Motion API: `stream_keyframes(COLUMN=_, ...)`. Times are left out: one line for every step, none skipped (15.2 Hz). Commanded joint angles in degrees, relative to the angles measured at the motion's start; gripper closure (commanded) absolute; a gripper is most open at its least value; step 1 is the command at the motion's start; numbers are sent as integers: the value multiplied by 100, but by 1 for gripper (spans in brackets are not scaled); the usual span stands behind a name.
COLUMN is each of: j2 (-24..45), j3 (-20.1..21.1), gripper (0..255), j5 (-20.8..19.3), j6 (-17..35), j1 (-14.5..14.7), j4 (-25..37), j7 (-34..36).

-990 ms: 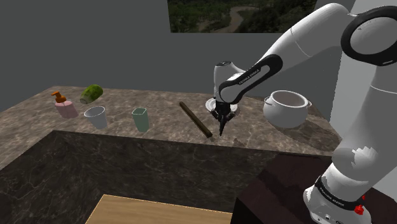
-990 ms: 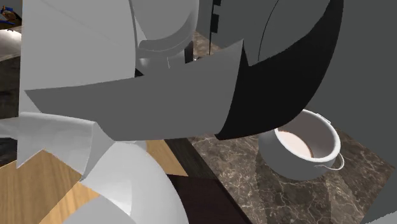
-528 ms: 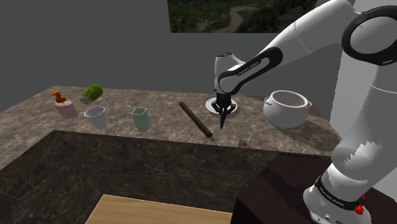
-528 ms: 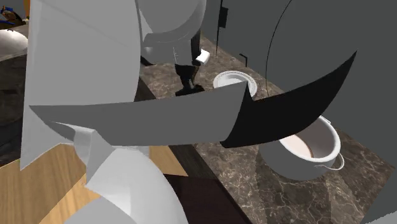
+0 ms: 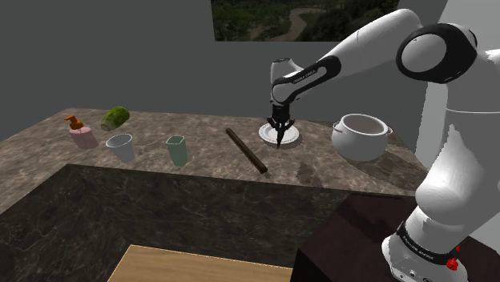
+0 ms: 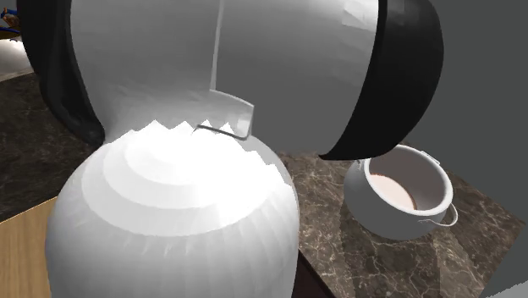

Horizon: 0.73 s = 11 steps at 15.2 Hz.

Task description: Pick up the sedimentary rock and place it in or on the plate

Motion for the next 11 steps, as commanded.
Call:
stream_keyframes(j2=365, j3=-83, gripper=255, j5=-66, j6=-186, j1=-47, j4=551, j7=-156)
stream_keyframes(j2=530, j3=-119, gripper=255, j5=-89, j6=-285, j1=-66, j4=817, j7=-231)
stream_keyframes(j2=702, j3=-153, gripper=255, j5=-110, j6=-389, j1=-83, j4=1095, j7=-306)
stream_keyframes(j2=879, j3=-185, gripper=255, j5=-131, j6=-500, j1=-98, j4=1387, j7=-381)
stream_keyframes(j2=1064, j3=-216, gripper=255, j5=-149, j6=-618, j1=-110, j4=1693, j7=-457)
stream_keyframes(j2=1257, j3=-247, gripper=255, j5=-167, j6=-744, j1=-118, j4=2016, j7=-534)
stream_keyframes(j2=1460, j3=-278, gripper=255, j5=-183, j6=-880, j1=-123, j4=2359, j7=-612)
stream_keyframes(j2=1675, j3=-307, gripper=255, j5=-198, j6=-1026, j1=-125, j4=2726, j7=-692)
stream_keyframes(j2=1904, j3=-337, gripper=255, j5=-212, j6=-1186, j1=-122, j4=3121, j7=-774)
stream_keyframes(j2=2152, j3=-368, gripper=255, j5=-225, j6=-1361, j1=-113, j4=3551, j7=-859)
stream_keyframes(j2=2424, j3=-399, gripper=255, j5=-236, j6=-1558, j1=-97, j4=4030, j7=-948)
